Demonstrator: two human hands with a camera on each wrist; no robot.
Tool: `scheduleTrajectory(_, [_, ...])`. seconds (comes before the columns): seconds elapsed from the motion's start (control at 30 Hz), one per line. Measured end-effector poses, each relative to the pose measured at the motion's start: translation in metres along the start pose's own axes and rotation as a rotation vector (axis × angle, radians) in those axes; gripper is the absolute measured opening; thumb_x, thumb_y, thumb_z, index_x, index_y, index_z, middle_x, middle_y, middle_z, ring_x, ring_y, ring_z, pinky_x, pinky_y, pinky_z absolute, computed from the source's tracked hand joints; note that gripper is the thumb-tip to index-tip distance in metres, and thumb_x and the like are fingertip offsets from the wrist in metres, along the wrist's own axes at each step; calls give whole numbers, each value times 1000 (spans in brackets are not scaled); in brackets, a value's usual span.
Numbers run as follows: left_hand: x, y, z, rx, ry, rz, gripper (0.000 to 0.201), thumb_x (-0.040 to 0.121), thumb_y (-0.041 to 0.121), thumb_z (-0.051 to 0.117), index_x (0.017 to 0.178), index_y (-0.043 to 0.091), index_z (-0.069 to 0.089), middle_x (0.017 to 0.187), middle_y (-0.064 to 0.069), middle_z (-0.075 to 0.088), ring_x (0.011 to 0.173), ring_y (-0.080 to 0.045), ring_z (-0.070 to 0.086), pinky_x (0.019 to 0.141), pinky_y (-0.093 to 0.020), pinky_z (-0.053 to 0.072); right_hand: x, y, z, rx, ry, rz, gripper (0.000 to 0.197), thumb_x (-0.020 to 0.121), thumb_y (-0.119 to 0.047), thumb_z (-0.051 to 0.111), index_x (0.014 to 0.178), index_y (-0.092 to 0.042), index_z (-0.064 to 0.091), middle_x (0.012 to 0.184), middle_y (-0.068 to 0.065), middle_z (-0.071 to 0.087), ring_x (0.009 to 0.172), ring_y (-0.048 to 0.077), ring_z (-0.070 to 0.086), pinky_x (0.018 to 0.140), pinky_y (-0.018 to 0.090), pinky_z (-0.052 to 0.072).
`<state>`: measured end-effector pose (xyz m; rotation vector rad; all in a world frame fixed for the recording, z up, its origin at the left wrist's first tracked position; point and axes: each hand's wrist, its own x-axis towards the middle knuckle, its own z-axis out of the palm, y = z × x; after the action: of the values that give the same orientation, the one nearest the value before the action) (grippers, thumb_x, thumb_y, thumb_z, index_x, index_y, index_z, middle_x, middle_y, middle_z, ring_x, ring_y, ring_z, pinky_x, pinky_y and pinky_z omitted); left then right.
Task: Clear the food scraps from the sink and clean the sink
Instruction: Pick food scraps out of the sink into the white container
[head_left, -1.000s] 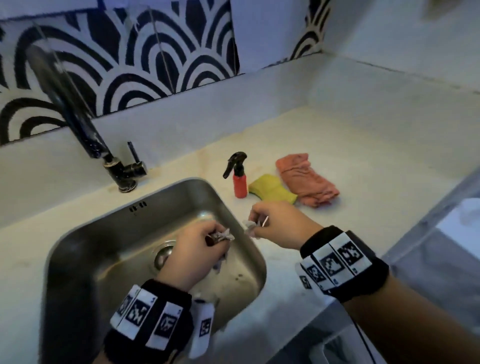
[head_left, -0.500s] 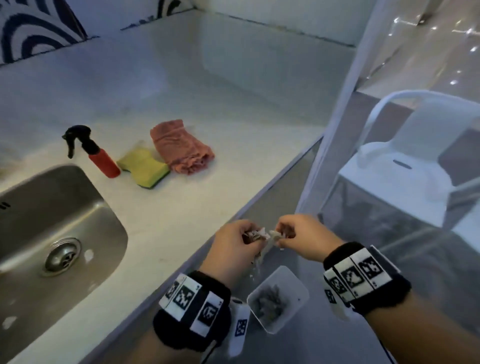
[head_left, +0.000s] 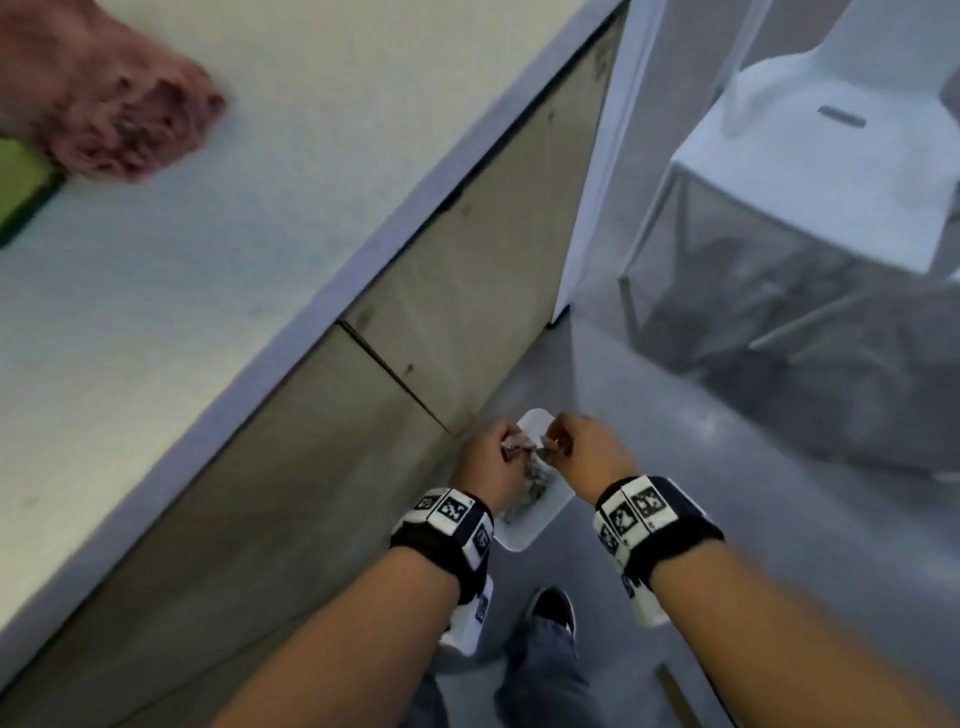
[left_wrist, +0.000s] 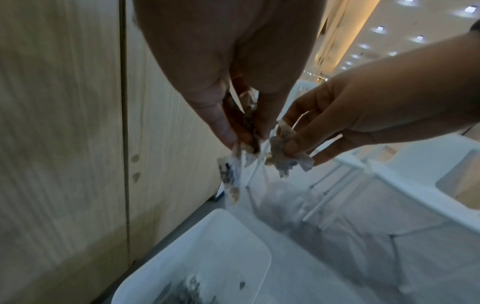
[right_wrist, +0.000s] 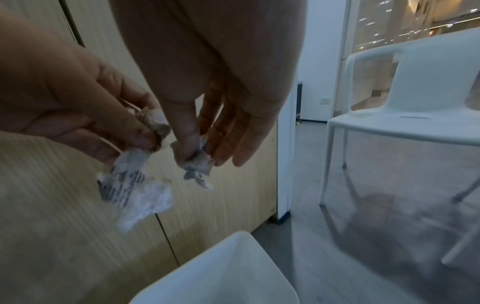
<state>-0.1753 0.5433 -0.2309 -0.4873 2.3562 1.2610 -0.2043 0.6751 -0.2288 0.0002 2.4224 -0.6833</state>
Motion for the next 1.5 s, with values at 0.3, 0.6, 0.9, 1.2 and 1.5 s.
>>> scheduleTrajectory(0.3, [34,-77,47,230,-220,-79,34,87,12,57,121,13,63,116,-13,65,107,-29,60,91,-33,47,23,40,54,-40,-139,97,33,97,-13,44,128,-14,57,128,9,60,117,26,57,102,34,43])
scheduleTrajectory(0.6, [22,-69,35,196,-120,-66,19,87,16,55,105,12,58,118,-8,55,100,-29,58,88,-39,49,11,28,50,-2,-83,59,26,91,-14,51,114,-16,64,118,5,62,104,25,60,92,30,47])
scheduleTrajectory(0.9, [-25,0,-47,162,-2,47,23,89,13,53,112,17,55,122,-3,49,105,-23,56,86,-29,44,-33,-66,-20,2,45,-220,18,89,-21,55,104,-23,64,107,-3,65,94,18,62,80,30,50])
scheduleTrajectory(1.2, [-133,64,-171,134,247,167,16,90,27,55,105,23,56,114,4,58,79,-11,52,70,-22,37,-107,-203,-108,-59,43,-651,5,90,-24,60,91,-29,60,95,-8,63,83,13,60,76,24,51])
scheduleTrajectory(1.5, [-241,33,-337,94,689,136,7,85,29,59,93,28,58,93,7,59,80,-14,60,63,-23,39,-163,-394,-83,-149,-22,-1022,10,88,-17,62,97,-17,66,93,-5,65,78,14,61,74,24,48])
